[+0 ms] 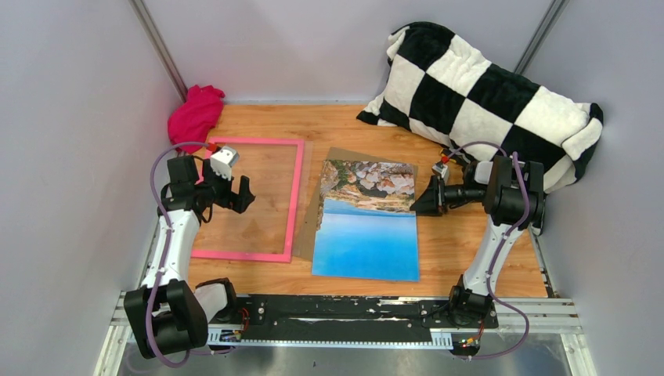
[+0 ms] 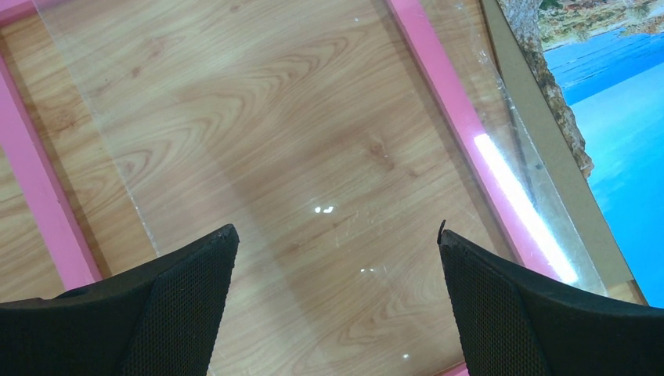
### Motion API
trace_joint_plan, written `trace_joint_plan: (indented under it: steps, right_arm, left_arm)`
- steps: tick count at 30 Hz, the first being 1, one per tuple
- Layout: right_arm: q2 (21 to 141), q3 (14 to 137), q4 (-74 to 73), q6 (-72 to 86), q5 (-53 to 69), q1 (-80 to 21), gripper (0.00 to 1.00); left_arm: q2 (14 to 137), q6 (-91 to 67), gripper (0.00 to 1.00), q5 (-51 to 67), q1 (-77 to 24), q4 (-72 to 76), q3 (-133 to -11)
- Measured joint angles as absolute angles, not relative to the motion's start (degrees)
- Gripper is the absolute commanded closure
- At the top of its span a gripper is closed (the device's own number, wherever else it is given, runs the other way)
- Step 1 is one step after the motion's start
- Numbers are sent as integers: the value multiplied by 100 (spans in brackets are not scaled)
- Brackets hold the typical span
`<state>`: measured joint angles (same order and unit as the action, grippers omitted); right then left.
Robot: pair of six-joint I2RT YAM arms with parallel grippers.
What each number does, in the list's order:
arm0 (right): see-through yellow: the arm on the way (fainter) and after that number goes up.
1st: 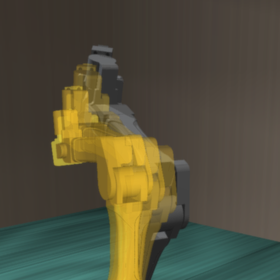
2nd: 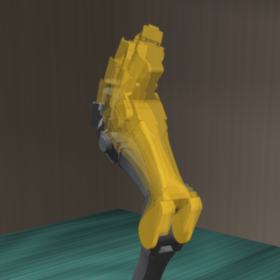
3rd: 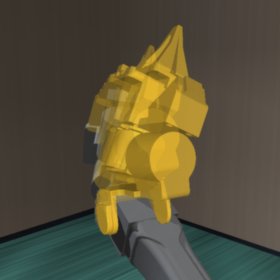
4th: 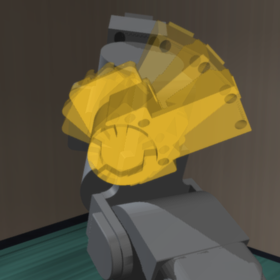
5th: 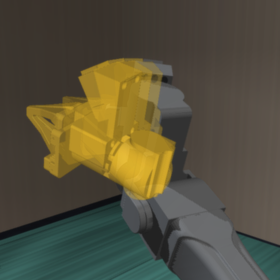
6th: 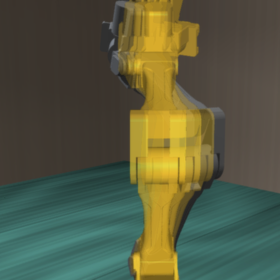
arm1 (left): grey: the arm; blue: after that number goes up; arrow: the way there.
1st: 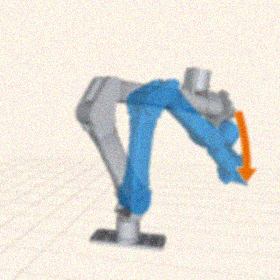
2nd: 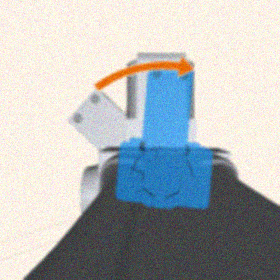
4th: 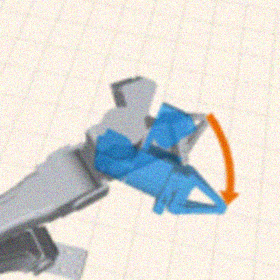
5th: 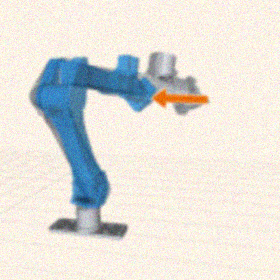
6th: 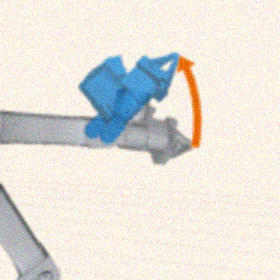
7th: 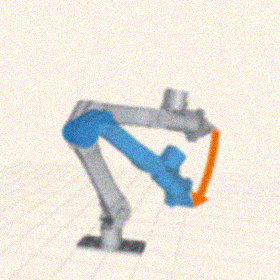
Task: Take the photo out of the frame
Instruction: Pick up the photo from the photo frame.
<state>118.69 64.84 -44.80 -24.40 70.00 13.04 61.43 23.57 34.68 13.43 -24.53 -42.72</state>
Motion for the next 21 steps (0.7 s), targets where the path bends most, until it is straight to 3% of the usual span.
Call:
trace_joint_plan:
  steps: [21]
  right_arm:
    - [12022, 6930, -4998, -2707, 7177, 1004, 55]
  left_arm:
    - [6143, 2357, 0, 3426, 1343, -2453, -4272]
